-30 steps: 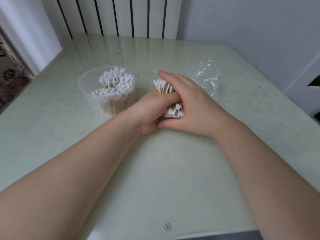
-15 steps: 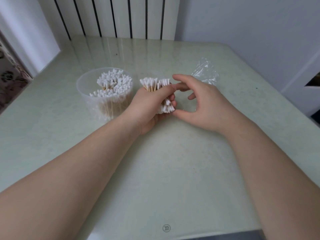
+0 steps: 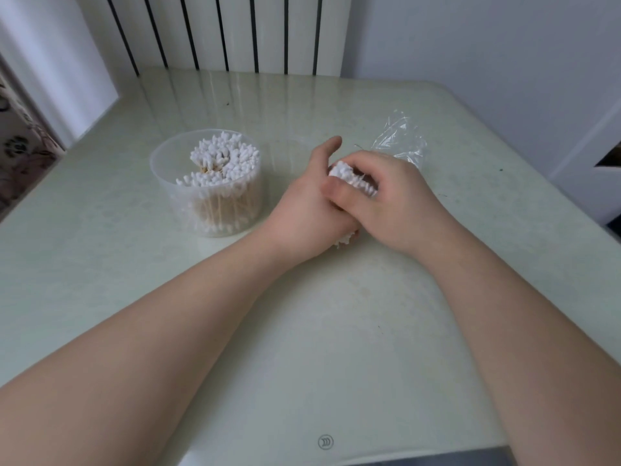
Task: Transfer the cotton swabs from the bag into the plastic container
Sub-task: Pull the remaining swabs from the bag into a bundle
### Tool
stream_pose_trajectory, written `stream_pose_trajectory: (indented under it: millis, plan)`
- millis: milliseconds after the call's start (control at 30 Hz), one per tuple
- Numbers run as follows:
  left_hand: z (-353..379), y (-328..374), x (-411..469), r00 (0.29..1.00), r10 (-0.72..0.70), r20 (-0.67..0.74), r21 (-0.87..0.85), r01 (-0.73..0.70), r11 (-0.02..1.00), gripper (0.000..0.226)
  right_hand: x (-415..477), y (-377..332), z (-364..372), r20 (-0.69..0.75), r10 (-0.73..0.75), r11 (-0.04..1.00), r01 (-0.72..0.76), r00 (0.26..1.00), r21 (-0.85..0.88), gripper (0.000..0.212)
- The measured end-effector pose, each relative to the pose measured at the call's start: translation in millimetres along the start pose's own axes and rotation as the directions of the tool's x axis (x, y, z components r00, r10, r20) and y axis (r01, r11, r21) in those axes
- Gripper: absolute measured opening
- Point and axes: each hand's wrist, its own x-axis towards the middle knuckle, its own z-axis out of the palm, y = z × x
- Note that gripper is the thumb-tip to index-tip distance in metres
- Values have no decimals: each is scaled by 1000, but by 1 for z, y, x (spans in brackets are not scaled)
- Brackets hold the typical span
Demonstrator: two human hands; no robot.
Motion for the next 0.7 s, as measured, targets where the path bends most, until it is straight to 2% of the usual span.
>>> stream_pose_trajectory:
  millis: [100,267,500,633,700]
  plan:
    - [2,2,-2,999,39,5,58,-39,998,111,1,-2,-1,-58,-25,999,22,998,-38,48]
    - [0,5,-5,990,136,43,-9,-136,991,131,-2,-7,-5,-43,-9,1000,10,999,23,13]
    - [1,1,-4,987,152,60,-37,-150,988,131,-2,-6,-6,71,7,999,-3,997,-50,26]
    - [0,2,-2,991,76,111,-108,-64,992,124,1,-5,-4,20,47,999,-47,999,-16,29]
    - [-2,2,-1,989,39,140,-145,-19,989,111,3,-3,-3,13,81,996,-81,997,35,31]
